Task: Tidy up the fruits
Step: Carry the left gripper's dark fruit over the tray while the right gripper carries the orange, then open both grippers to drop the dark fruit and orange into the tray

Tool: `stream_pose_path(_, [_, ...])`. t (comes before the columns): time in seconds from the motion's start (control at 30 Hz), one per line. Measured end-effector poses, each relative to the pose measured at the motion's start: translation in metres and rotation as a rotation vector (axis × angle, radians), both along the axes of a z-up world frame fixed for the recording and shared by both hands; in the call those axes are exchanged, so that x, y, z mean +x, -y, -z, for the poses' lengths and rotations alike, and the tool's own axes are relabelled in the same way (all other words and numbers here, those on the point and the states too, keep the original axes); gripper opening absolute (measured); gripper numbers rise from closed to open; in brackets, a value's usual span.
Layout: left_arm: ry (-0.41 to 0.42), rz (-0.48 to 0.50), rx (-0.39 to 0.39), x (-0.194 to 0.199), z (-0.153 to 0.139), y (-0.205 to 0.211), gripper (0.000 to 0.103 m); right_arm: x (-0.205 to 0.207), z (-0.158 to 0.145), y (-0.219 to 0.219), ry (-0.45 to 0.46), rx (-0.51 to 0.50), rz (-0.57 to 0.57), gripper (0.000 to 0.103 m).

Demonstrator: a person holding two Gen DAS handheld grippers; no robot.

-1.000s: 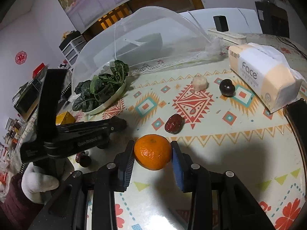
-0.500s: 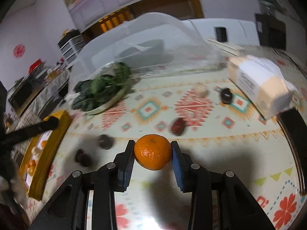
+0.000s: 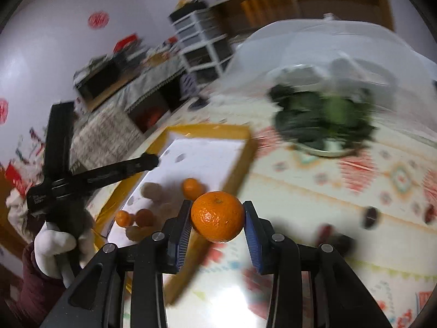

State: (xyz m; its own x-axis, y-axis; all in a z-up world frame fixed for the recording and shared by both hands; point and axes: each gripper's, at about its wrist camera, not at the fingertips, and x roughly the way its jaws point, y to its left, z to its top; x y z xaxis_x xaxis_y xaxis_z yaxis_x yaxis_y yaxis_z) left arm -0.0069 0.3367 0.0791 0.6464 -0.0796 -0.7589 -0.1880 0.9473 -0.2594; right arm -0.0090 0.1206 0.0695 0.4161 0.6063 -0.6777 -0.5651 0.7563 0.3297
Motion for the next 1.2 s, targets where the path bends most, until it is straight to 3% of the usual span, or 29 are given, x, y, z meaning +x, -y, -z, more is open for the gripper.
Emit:
stream_pose_path(0.13, [-0.029, -0.014, -0.022, 0.015, 0.015, -0.018, 0.024, 0.003, 0.02, -0.04, -0.046, -0.028, -0.052, 0.04])
stream_pose_path(0.4, [-0.07, -0.016, -0.074, 0.033, 0.034, -0.033, 0.025, 0.009, 0.05, -0.086, -0.041, -0.138, -0.082, 0.041])
stream_pose_path(0.47, [-0.065, -0.014, -0.094, 0.03, 0.034, -0.035, 0.029, 0.009, 0.053, -0.089, -0.043, -0.136, -0.082, 0.041])
stream_pose_path(0.53, [-0.057, -0.039, -0.11, 0.025, 0.032, -0.04, 0.05, 0.012, 0.054, -0.089, -0.045, -0.128, -0.077, 0.041])
stream_pose_path(0.63, [-0.021, -0.064, -0.13, 0.016, 0.023, -0.046, 0.061, 0.011, 0.051, -0.087, -0.03, -0.121, -0.066, 0.049])
stream_pose_path(0.73, [-0.002, -0.097, -0.103, 0.006, 0.009, -0.044, 0.076, 0.009, 0.044, -0.082, -0.016, -0.107, -0.059, 0.049])
stream_pose_path(0.83, [0.036, -0.12, -0.069, -0.007, -0.008, -0.037, 0.082, 0.003, 0.032, -0.07, 0.004, -0.074, -0.042, 0.049])
stream_pose_path(1.03, [0.09, -0.068, -0.107, -0.038, -0.033, -0.01, 0.082, -0.016, 0.009, -0.021, 0.061, -0.025, 0.017, 0.053])
stream_pose_path(1.2, [0.111, 0.023, -0.18, -0.059, -0.043, 0.032, 0.082, -0.027, -0.002, 0.05, 0.083, 0.001, 0.129, 0.055])
